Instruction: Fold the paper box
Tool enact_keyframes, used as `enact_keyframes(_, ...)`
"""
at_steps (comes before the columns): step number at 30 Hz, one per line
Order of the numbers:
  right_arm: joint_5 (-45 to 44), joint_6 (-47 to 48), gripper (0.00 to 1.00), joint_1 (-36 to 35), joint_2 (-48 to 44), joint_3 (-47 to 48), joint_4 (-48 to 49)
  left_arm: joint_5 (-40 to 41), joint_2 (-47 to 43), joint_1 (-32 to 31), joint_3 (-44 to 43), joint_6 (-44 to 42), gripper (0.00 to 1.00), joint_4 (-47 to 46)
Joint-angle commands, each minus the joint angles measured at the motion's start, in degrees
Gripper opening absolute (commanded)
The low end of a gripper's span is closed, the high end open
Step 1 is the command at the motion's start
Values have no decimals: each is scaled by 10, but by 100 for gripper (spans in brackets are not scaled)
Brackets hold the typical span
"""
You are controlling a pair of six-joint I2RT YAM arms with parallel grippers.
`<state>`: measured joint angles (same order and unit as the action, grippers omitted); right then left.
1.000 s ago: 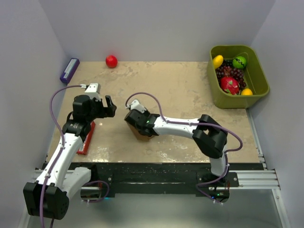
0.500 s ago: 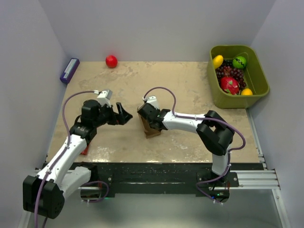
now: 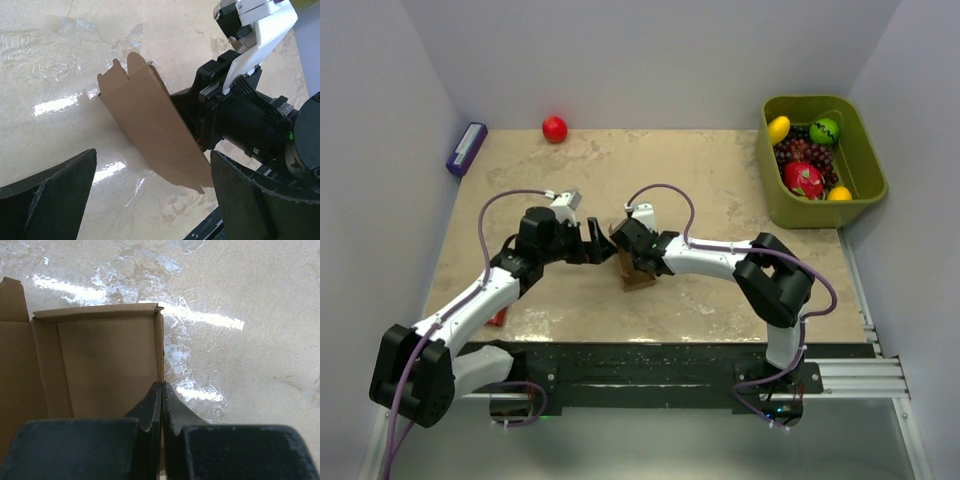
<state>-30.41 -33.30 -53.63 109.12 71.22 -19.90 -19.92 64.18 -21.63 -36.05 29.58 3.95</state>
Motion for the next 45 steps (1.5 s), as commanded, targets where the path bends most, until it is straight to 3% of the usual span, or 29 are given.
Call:
enact_keyframes(1, -15, -19, 0, -2, -26, -8, 14, 18, 15, -12, -32, 12, 100, -31)
enact_keyframes(13, -24, -24, 0, -1, -33, -18, 24, 86, 89, -61, -89, -9, 98, -18)
enact_keyframes(16, -25, -25, 0, -1, -36, -21, 26, 116, 94, -70, -99, -27, 89, 5)
enact_keyframes(20, -20, -27, 0, -1, -39, -26, 33, 137, 94, -76, -103, -44, 63, 25)
enact_keyframes(22, -18, -28, 0, -1, -41, -28, 36, 142, 93, -78, -105, -47, 56, 29)
enact_keyframes(29, 8, -32, 0, -2, -57, -33, 40, 150, 94, -82, -112, -67, 17, 48)
enact_keyframes(34, 33, -27, 18, 3, -91, -37, 43, 157, 95, -82, -120, -89, 0, 76)
enact_keyframes(38, 71, -5, 32, 13, -141, -56, 52, 147, 95, -83, -129, -116, 0, 95)
enact_keyframes(45, 199, 100, 69, 53, -270, -113, 115, 74, 91, -83, -182, -224, 0, 129)
